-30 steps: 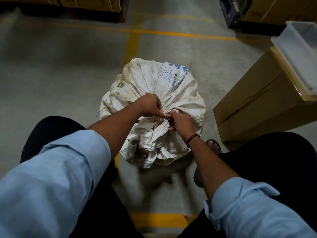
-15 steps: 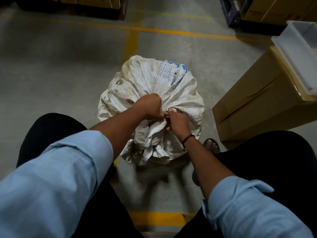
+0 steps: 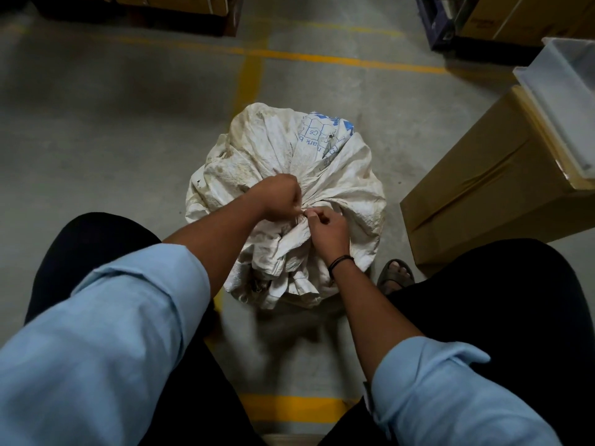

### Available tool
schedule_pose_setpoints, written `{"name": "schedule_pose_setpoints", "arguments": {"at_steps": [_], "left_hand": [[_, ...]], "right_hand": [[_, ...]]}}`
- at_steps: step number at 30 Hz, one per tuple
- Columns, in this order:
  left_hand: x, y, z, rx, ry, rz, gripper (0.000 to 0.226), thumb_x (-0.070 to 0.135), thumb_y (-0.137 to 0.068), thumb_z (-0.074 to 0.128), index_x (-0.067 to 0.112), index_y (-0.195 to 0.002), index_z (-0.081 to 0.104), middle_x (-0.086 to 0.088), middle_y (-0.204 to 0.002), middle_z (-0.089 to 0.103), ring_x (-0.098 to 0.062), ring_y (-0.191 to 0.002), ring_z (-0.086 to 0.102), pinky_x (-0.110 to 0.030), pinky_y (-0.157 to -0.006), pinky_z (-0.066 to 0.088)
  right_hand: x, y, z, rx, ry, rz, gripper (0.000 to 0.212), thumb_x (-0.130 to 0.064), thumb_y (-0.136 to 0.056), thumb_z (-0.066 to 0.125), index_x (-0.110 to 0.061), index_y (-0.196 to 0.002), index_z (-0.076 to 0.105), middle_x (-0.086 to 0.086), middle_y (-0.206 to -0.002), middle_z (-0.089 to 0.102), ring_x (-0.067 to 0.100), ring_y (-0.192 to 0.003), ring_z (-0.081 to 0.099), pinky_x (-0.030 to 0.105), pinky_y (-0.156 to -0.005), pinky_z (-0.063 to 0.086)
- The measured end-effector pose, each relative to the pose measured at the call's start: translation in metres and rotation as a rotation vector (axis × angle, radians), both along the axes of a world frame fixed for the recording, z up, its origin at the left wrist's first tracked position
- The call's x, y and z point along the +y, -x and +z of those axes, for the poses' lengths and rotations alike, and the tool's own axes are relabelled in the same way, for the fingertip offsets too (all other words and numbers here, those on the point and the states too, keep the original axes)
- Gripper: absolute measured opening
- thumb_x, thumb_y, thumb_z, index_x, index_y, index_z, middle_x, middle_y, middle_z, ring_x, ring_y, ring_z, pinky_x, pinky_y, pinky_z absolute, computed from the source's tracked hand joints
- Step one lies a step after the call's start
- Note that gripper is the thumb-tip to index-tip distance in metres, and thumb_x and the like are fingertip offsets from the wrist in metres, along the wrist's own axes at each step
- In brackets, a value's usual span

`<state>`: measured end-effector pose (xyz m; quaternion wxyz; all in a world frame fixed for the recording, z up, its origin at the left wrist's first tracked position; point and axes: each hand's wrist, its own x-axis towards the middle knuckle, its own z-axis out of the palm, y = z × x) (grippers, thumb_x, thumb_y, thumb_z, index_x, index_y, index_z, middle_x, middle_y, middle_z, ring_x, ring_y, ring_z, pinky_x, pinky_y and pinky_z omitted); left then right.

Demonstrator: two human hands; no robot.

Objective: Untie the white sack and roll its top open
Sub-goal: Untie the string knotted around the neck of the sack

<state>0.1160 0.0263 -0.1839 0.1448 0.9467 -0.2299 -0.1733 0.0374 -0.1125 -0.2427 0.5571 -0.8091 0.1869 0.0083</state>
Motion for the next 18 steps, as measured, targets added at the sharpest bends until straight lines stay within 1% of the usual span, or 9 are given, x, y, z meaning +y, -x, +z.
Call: {"name": "schedule_pose_setpoints", "arguments": {"at_steps": [2,4,5,7,9,10,14,16,18], "left_hand": [[0.006,-0.004,-0.004,0.007,0.049,0.020,0.013,0.020,-0.083,0.065,0.014,-0.077,0.075,-0.007,-0.088,0.072,-0.023,-0.080,0.065,-0.032,-0.072,0.053],[0.011,-0.008,-0.004,0.055,0.092,0.016,0.009,0.012,-0.085,0.070,0.012,-0.084,0.079,-0.009,-0.090,0.074,-0.017,-0.078,0.061,-0.026,-0.068,0.043],[0.012,-0.010,-0.004,0.080,0.107,0.016,0.008,0.011,-0.085,0.072,0.011,-0.088,0.080,-0.009,-0.091,0.073,-0.015,-0.078,0.059,-0.024,-0.066,0.039],[0.012,-0.013,-0.002,0.116,0.119,0.018,0.011,0.008,-0.085,0.072,0.009,-0.092,0.081,-0.008,-0.090,0.071,-0.013,-0.076,0.057,-0.022,-0.063,0.039],[0.012,-0.014,-0.002,0.142,0.140,0.024,0.016,0.003,-0.084,0.069,0.009,-0.093,0.081,-0.005,-0.087,0.068,-0.008,-0.070,0.055,-0.009,-0.057,0.037],[0.012,-0.014,-0.002,0.155,0.151,0.025,0.019,0.000,-0.083,0.066,0.009,-0.093,0.081,-0.005,-0.086,0.067,-0.007,-0.068,0.055,-0.007,-0.056,0.037],[0.012,-0.012,-0.001,0.190,0.170,0.030,0.026,-0.005,-0.081,0.061,0.007,-0.094,0.080,-0.006,-0.087,0.068,-0.005,-0.066,0.056,-0.007,-0.056,0.038],[0.012,-0.011,-0.001,0.203,0.170,0.037,0.026,-0.004,-0.080,0.061,0.007,-0.093,0.080,-0.008,-0.090,0.070,-0.005,-0.066,0.056,-0.010,-0.057,0.040],[0.013,-0.011,-0.002,0.204,0.161,0.034,0.024,-0.004,-0.080,0.062,0.007,-0.093,0.079,-0.010,-0.090,0.070,-0.006,-0.066,0.056,-0.007,-0.054,0.038]], "right_hand": [[-0.004,-0.007,-0.001,0.013,0.062,0.061,0.012,-0.029,-0.087,0.062,-0.026,-0.081,0.072,-0.006,-0.085,0.073,0.017,-0.084,0.067,0.037,-0.078,0.056],[-0.006,-0.009,-0.004,0.012,0.136,0.096,0.014,-0.033,-0.082,0.060,-0.028,-0.083,0.073,-0.009,-0.083,0.073,0.015,-0.082,0.068,0.043,-0.077,0.059],[-0.007,-0.007,-0.005,-0.002,0.149,0.096,0.015,-0.035,-0.082,0.060,-0.030,-0.084,0.074,-0.010,-0.083,0.073,0.014,-0.082,0.068,0.044,-0.076,0.060],[-0.006,-0.001,-0.006,-0.060,0.154,0.060,0.021,-0.038,-0.081,0.059,-0.032,-0.090,0.077,-0.009,-0.087,0.072,0.014,-0.083,0.068,0.044,-0.076,0.060],[-0.004,0.006,-0.006,-0.144,0.250,0.015,0.024,-0.038,-0.081,0.059,-0.032,-0.096,0.078,-0.007,-0.094,0.069,0.017,-0.090,0.065,0.043,-0.080,0.057],[-0.002,0.009,-0.005,-0.171,0.327,-0.010,0.024,-0.036,-0.082,0.060,-0.032,-0.098,0.078,-0.005,-0.099,0.066,0.021,-0.094,0.062,0.043,-0.085,0.055],[0.010,0.019,0.003,-0.137,0.487,-0.043,0.025,-0.032,-0.086,0.061,-0.034,-0.106,0.076,-0.003,-0.115,0.060,0.026,-0.109,0.053,0.046,-0.096,0.043],[0.011,0.019,0.000,-0.110,0.494,0.005,0.028,-0.033,-0.088,0.058,-0.035,-0.110,0.075,-0.003,-0.111,0.059,0.026,-0.107,0.052,0.045,-0.096,0.042],[0.008,0.017,-0.003,-0.118,0.393,0.052,0.029,-0.029,-0.088,0.055,-0.032,-0.109,0.073,0.000,-0.106,0.060,0.025,-0.104,0.055,0.042,-0.092,0.046]]}}
